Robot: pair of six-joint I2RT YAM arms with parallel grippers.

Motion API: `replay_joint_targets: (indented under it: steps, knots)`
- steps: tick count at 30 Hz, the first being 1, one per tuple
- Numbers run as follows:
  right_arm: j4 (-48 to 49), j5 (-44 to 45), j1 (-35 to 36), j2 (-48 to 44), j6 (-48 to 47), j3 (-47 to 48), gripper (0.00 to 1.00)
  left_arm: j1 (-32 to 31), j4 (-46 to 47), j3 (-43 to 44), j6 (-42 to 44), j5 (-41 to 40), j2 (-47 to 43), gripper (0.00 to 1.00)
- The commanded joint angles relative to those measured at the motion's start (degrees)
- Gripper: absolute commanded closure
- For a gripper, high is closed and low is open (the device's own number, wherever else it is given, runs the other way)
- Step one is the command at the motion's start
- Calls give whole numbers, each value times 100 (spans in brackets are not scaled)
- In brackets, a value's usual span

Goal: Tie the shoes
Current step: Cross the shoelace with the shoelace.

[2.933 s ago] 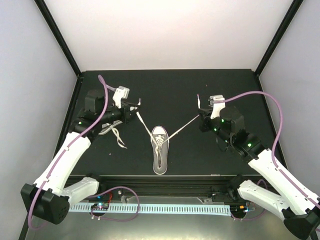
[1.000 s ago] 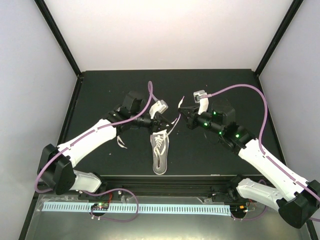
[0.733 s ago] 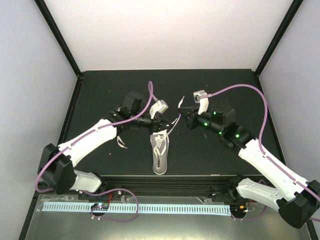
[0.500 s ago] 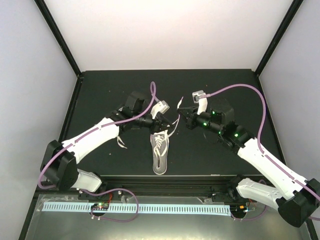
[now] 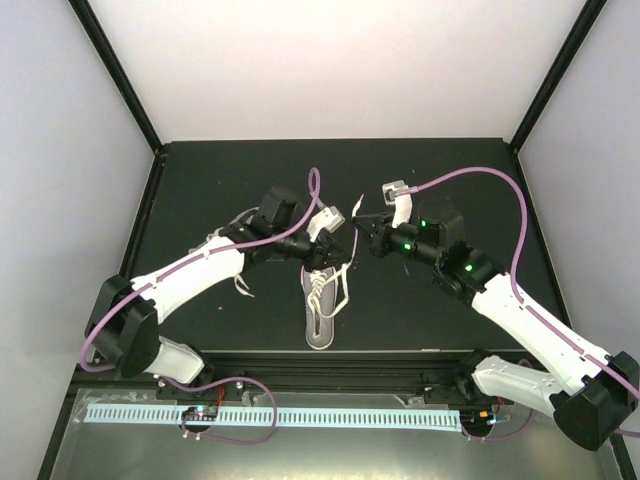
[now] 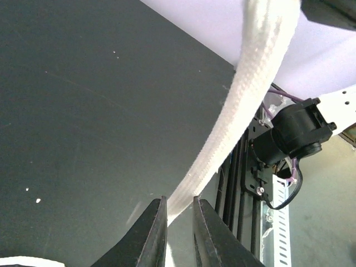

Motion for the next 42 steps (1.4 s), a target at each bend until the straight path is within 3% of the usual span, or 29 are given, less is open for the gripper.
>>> replay_joint_targets:
  steps: [1,9,12,15,17,22,26,30,33,35,36,39,42]
  knots:
    - [134,217,20,-5,224,126,98,-142,262,99,-57,50,87,84]
    - [121,438,16,117,555,181,99,-205,241,20,-49,-386,22,81]
    - [127,502,18,88,598,125,98,-201,35,36,-164,-1064,-101,62]
    - [104,652,18,63,590,27,98,-203,287,-377,-491,-1691,-545,31]
    - [107,677,19,82,568,-16,98,-203,751,-898,-660,-1753,-894,23]
    - [225,888,22,414,353,209,98,-202,1034,-1698,-1127,-2210,-1420,22]
    - [33,1608,-47,1327,167,537,98,-186,1095,-2268,-1428,-2710,-1966,22]
    - [74,1678,-303,2131,323,533,98,-50,527,-2370,-1661,-3219,-2449,16]
    - [151,1743,-504,2575,341,454,97,339,77,-2242,-1602,-3081,-2684,14]
    - [51,1722,-679,2862,341,493,89,613,-212,-2062,-1471,-2928,-2795,14]
    - [-10,1672,-766,2978,322,507,78,761,-373,-1944,-1389,-2848,-2843,12]
    - [-217,1637,-880,2976,124,466,32,1249,-762,-1554,-1111,-2491,-2901,5]
    - [-395,1654,-883,2678,-138,285,16,1760,-928,-1248,-928,-2120,-2845,1]
